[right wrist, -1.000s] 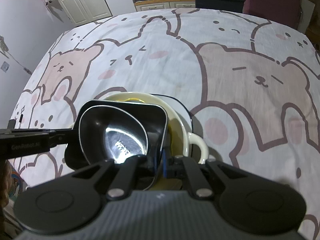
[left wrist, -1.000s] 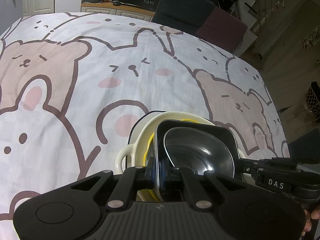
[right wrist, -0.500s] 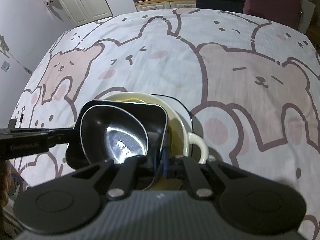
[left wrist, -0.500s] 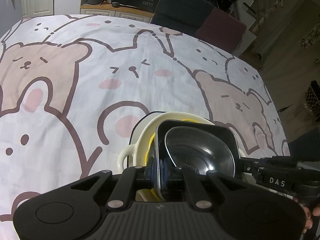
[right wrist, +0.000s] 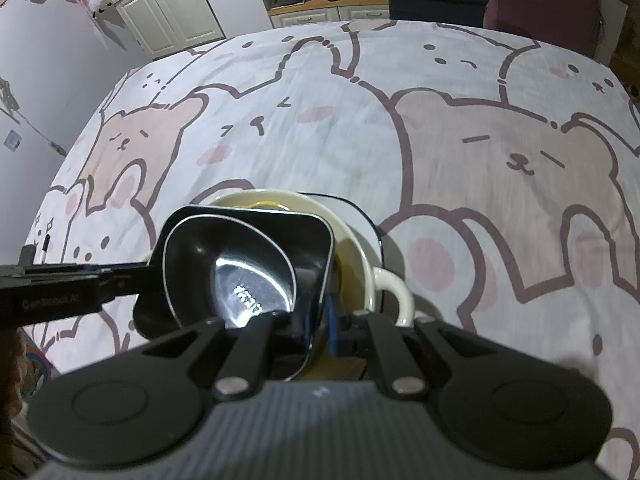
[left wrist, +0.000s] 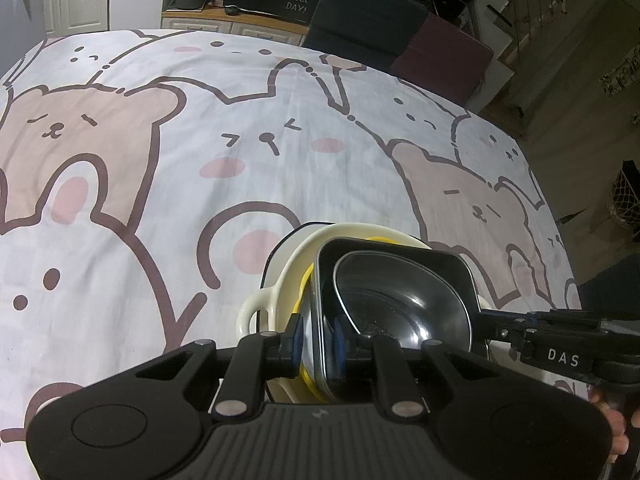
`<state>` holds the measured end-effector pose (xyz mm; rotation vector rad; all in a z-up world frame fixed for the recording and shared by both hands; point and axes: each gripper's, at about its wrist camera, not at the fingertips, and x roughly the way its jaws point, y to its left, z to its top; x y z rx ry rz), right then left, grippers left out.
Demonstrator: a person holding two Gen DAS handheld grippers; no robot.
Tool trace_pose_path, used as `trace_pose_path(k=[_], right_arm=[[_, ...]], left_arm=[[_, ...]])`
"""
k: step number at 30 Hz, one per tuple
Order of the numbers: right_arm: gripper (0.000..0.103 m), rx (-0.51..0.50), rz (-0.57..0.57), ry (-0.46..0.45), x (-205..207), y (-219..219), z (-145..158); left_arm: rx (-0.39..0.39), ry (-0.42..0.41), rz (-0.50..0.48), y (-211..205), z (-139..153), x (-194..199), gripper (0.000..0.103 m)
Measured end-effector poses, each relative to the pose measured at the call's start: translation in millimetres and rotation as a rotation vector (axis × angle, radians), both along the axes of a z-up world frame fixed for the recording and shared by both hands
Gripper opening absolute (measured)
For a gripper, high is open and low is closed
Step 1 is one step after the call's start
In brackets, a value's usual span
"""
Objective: Organize plates and bowls
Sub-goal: 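Lower the steel bowl with both grippers into the white bowl on the stack, then open both grippers and pull them back from the stacked steel bowl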
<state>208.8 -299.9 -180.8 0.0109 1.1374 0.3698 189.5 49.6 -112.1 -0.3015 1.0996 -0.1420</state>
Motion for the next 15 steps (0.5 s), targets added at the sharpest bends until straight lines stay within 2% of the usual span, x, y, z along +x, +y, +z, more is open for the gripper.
trace_pose_path(k=[13,15], right_arm=[[0.011,0.018,-0.013,-0.021,-5,-2,8],[0.014,0.024,-0.012,-0.030,-7,-3,12]], left_arm=[[-0.001,-0.015,-0.006,-1,7,-7,0.018],[0.007,-0.019,0.001,-1,9,-11,0.024]])
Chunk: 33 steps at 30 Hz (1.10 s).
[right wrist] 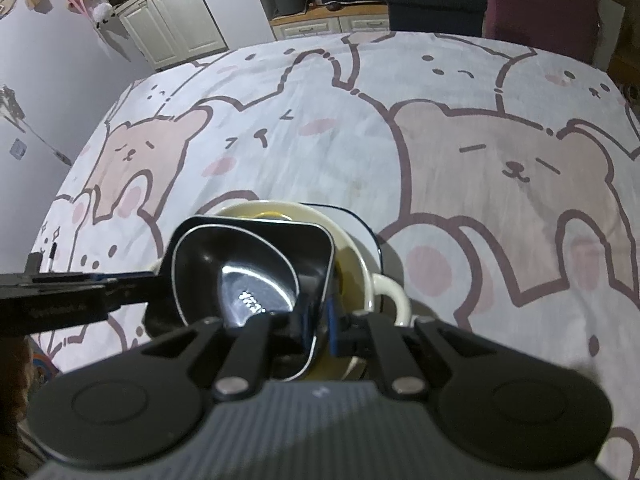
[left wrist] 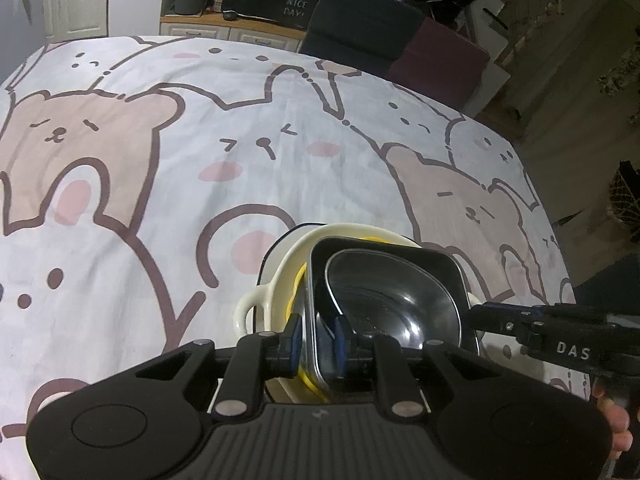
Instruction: Organize plates and bowls
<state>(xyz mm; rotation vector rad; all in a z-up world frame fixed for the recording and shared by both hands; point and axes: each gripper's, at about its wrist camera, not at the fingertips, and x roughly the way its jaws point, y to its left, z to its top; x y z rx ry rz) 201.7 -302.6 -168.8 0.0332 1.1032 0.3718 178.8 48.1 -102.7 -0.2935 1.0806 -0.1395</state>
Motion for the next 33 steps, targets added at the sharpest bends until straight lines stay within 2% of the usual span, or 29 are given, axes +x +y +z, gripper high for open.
trace_pose_path(k=[1,2,3,4,5,6,7,9,13,17,24,29,33], right_arm=[[0.017,0.002,0.001,-0.005,-1,0,2],[0.020,0.004,0.000,-0.012,-4,-1,4],[0.028,0.004,-0.002,-0.020,-5,-2,6],[0.040,0.005,-0.007,-0.030,-7,-3,9],[0.048,0.009,-0.014,-0.043,-9,-4,12],[0.061,0.014,-0.023,-0.060,-12,-6,17],[0.069,0.013,-0.029,-0.078,-15,-7,21],[0.078,-0.005,-0.034,-0.132,-25,-8,30],[0.096,-0.015,-0.039,-0.224,-48,-14,49],[0.102,0.002,-0.084,-0.319,-70,-24,69],[0.103,0.056,-0.143,-0.466,-122,-46,98],[0.103,0.058,-0.149,-0.543,-157,-53,104],[0.103,0.041,-0.143,-0.589,-183,-52,101]], left_arm=[[0.004,-0.003,0.004,0,2,-2,0.028],[0.007,-0.010,0.012,0,4,-4,0.038],[0.009,-0.019,0.018,0,7,-6,0.051],[0.013,-0.034,0.023,0,10,-9,0.058],[0.022,-0.058,0.029,1,15,-13,0.072],[0.032,-0.078,0.032,1,20,-16,0.083],[0.042,-0.100,0.032,0,24,-19,0.086],[0.063,-0.138,0.039,-1,33,-28,0.098],[0.101,-0.226,0.050,-3,53,-46,0.103],[0.117,-0.307,0.051,-4,74,-69,0.103],[0.157,-0.443,0.045,-9,98,-117,0.103],[0.161,-0.520,0.042,-11,107,-151,0.103],[0.171,-0.543,0.045,-14,103,-173,0.103]])
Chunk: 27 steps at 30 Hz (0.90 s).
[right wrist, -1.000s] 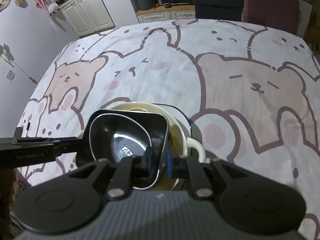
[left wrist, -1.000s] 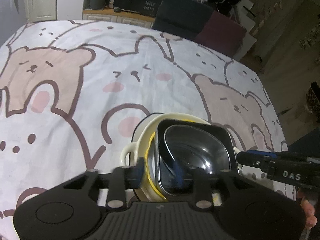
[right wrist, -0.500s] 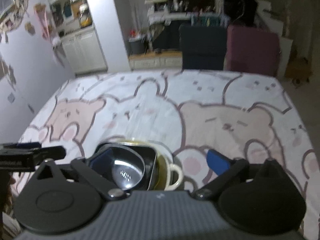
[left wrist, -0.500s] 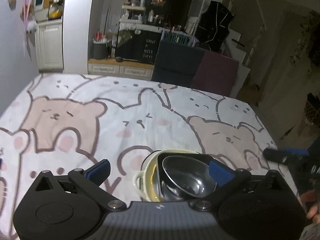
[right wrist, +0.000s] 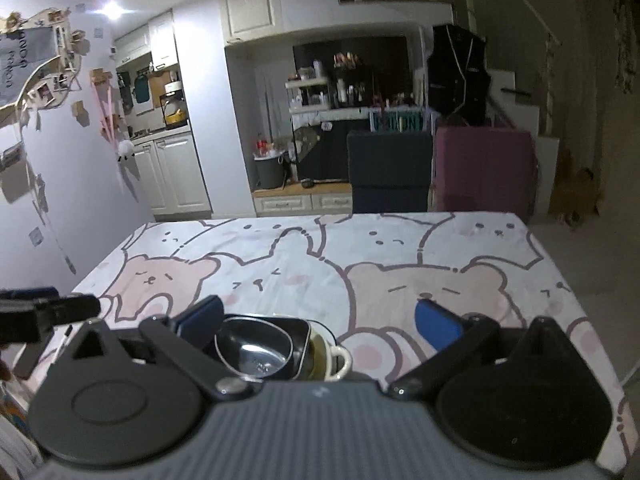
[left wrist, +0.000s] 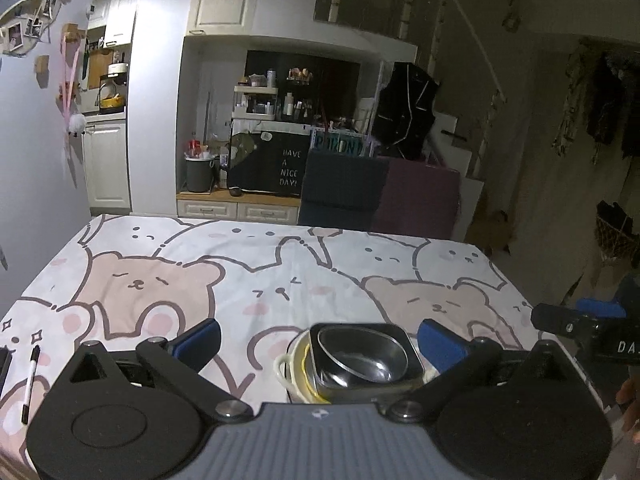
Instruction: Organize plates and bowls
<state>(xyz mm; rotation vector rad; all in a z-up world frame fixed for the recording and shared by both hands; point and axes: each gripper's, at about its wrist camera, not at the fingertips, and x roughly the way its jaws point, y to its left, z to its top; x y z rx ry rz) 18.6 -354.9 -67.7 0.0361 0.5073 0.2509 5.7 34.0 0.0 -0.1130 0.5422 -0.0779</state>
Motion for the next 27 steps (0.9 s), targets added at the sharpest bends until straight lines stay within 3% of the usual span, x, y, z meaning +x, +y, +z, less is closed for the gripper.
trace_pose_path(k=[11,20,27], right_arm=[[0.103,-0.057,-0.008,-0.047,-53,4,-25],[0.103,-0.091,0.011,-0.049,-68,8,-43],[0.103,-0.105,-0.016,-0.048,-77,3,-52]], left_arm=[[0.067,-0.011,-0.011,-7,-25,-38,0.103],[0.100,0.005,-0.027,-8,-45,-59,0.103],[0.080,0.009,-0.018,-2,-51,-66,0.103]])
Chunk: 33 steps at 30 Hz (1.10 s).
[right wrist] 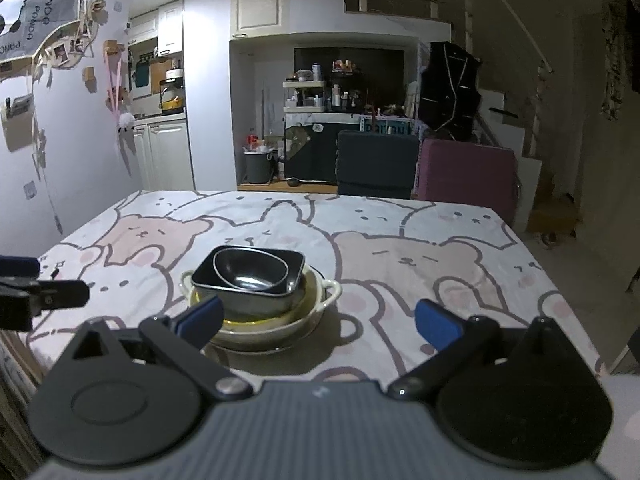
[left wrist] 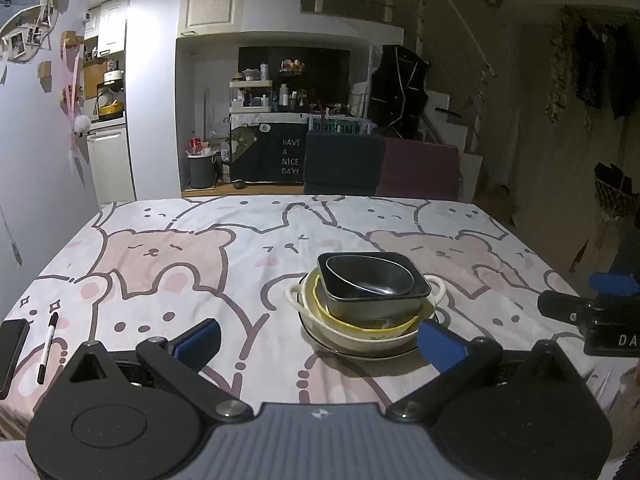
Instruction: Organize plates and bowls
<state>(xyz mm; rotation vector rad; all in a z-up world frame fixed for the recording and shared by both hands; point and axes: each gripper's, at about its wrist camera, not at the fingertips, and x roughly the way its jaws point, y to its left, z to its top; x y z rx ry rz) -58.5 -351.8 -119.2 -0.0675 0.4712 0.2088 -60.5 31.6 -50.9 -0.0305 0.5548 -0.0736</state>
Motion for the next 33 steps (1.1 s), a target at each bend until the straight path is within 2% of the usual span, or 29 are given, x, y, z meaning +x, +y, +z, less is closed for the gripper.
trace_pose_path(k=[33], right_arm=[[0.103,0.030,-0.001,-0.016,-2.6,-2.9,-4.6]], left_arm=[[0.006,0.008,-0.017,-3.0,-2.9,0.7,0.103]])
